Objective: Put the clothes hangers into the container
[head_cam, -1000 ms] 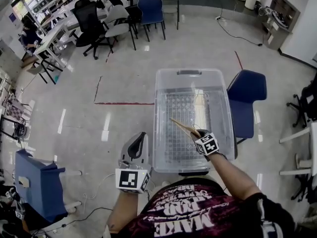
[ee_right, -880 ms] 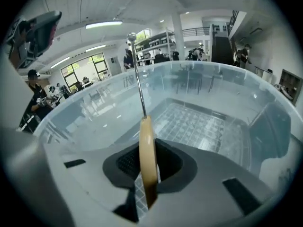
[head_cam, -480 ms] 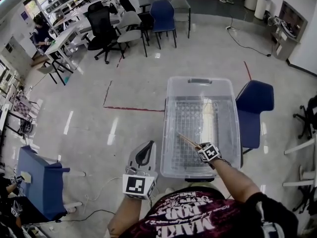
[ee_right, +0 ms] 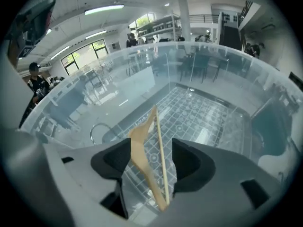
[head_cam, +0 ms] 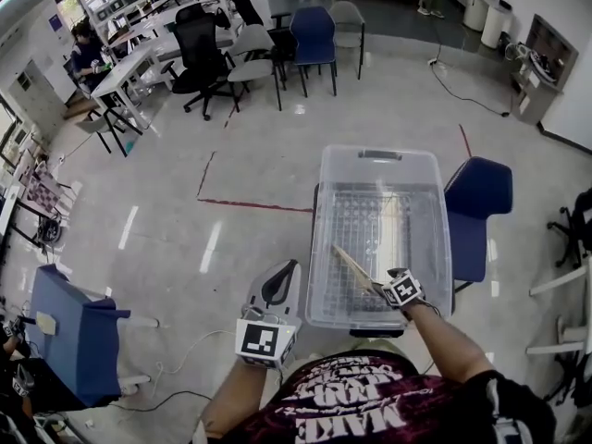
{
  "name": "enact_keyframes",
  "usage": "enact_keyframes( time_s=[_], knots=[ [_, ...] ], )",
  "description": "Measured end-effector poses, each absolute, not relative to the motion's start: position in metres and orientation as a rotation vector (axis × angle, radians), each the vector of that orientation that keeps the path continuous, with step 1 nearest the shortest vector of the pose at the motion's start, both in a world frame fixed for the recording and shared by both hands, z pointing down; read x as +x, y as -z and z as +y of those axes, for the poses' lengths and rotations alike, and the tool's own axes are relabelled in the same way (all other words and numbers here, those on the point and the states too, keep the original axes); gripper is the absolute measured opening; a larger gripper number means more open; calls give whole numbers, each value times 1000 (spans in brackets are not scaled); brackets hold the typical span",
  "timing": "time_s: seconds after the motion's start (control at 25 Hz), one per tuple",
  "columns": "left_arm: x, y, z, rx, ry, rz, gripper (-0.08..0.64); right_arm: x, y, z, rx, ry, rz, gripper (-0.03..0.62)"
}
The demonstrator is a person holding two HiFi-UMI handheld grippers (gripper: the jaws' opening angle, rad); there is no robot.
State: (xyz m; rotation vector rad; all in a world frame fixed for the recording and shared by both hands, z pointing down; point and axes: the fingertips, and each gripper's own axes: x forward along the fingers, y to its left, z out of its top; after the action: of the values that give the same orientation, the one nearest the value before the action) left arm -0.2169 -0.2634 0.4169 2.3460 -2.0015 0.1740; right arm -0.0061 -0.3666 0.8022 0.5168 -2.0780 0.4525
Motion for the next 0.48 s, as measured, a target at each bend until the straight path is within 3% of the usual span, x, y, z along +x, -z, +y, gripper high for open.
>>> enact_keyframes(
  time_s=[0.32,0.48],
  knots=[
    [-212,-418,-260,2399,-105,-1926,6,-5,-648,-378,797,-378,-2463,277],
    [-219,-410,-258,2402,-33,-1914,6,3,-570,-354,898,-323,-2659,146]
  ],
)
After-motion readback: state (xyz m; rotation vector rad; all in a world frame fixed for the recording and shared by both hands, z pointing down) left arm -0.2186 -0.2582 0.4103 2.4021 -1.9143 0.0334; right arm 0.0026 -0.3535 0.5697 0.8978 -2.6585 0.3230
